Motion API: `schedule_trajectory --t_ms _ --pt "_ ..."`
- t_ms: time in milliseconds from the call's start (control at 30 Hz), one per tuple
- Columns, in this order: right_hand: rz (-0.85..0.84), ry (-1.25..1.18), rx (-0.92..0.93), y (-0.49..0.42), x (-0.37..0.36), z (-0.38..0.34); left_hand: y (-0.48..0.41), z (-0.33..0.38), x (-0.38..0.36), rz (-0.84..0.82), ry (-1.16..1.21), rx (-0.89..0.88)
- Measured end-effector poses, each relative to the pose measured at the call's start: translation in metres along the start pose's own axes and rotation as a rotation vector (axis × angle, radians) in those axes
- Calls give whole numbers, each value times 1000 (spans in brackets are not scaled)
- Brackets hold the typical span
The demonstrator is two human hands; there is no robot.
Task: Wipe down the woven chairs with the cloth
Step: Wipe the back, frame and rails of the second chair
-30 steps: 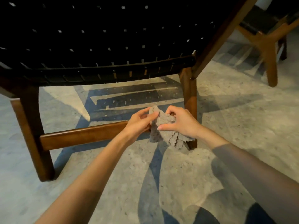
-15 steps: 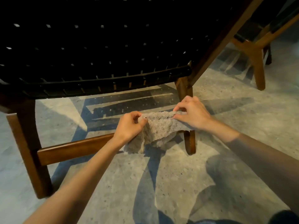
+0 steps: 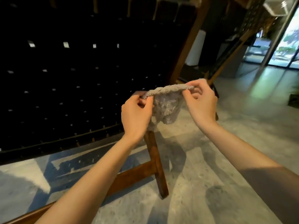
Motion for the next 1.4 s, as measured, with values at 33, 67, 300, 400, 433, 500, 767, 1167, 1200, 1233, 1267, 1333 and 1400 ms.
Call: schedule_trajectory --t_ms 33,67,300,400,433,500,767,1167,1200,1233,1267,1333,1400 --pt "84 -57 6 -12 6 -10 -5 17 -2 26 60 -15" --pt "152 -111 11 -23 11 -19 -10 31 -5 45 124 -17" --pt "381 -333 66 -79 12 -60 -50 84 -23 82 502 165" --pt "445 -345 106 -93 10 -65 -63 96 -34 52 618 233" --pt "444 -359 101 -95 8 -64 -65 100 -35 52 630 232" --pt "409 -381 89 -98 3 -63 -68 103 -36 56 624 205" --pt "281 -261 151 -91 -13 -43 -63 78 -51 46 475 125" --pt "69 -232 92 -12 -63 56 -38 -36 -84 29 266 280" --pt "46 -246 70 -5 -69 65 -36 -45 -87 38 250 291" --pt "21 -274 36 1 -74 74 -34 -52 -91 41 237 304" --pt "-6 -298 3 7 -79 81 -32 -60 -94 43 222 328" --pt "-61 -319 -37 18 -90 95 -30 -75 -96 56 168 381" --pt "-106 -325 -59 28 -101 109 -29 -89 -99 56 127 403"
Point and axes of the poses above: each hand's wrist, its own y-axis away from the middle knuckle, its own x-axis out of the back of the hand, z = x × y, the point moved 5 cm from there along -y, towards the middle knuckle, and after that the axes turned 12 degrees about x, right-handed, at the moved point
